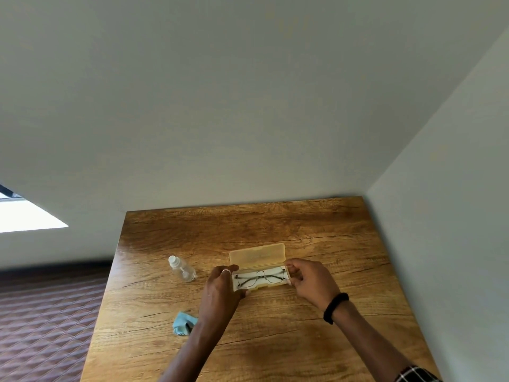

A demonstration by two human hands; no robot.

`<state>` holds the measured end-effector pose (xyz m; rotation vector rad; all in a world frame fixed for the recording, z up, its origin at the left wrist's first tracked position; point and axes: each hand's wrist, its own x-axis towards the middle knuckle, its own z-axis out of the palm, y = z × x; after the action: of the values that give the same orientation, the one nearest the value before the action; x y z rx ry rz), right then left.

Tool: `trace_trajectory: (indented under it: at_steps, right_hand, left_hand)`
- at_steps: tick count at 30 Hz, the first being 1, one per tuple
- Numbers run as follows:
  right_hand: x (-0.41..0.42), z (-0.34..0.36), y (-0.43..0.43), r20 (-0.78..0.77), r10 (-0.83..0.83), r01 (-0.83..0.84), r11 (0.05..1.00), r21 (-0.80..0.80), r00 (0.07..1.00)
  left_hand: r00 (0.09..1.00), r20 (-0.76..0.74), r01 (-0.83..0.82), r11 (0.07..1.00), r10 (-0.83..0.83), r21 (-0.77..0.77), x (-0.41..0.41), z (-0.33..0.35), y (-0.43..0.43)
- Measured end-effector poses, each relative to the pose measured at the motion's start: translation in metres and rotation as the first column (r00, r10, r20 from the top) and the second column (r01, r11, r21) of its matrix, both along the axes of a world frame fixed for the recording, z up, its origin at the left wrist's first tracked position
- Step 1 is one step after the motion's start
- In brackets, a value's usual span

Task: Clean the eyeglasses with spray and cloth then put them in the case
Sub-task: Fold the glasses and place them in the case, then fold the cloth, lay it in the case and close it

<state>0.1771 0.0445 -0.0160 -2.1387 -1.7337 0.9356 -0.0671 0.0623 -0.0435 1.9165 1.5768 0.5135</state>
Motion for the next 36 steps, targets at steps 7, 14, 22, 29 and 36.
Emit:
trace_trajectory:
  at_steps: [7, 14, 22, 29, 36]
  right_hand:
    - [0.003, 0.01, -0.008, 0.086, -0.076, 0.066, 0.991, 0.117, 0.993]
    - [-0.053, 0.023, -0.026, -0.027, 0.039, -0.028, 0.948, 0.317, 0.999]
    - [-0.174, -0.007, -0.045, 0.044, 0.487, -0.488, 0.864, 0.124, 0.872]
    - [-0.198, -0.026, -0.041, 0.092, 0.435, -0.445, 0.883, 0.148, 0.895]
    - [-0.182, -0.032, -0.043, 0.007, 0.303, -0.299, 0.938, 0.178, 0.953]
  left_hand:
    - [1.0, 0.029, 0.004, 0.995, -0.007, 0.097, -0.016, 0.005, -0.02]
    - [0.956, 0.032, -0.291, 0.956, 0.292, -0.047, -0.071, 0.022, -0.077]
    - [0.908, -0.001, -0.417, 0.905, 0.419, -0.079, -0.123, -0.005, -0.098]
    - [0.918, -0.036, -0.397, 0.91, 0.396, -0.121, -0.107, -0.003, -0.081]
    - [0.899, 0.003, -0.431, 0.888, 0.437, -0.163, -0.089, 0.004, -0.076]
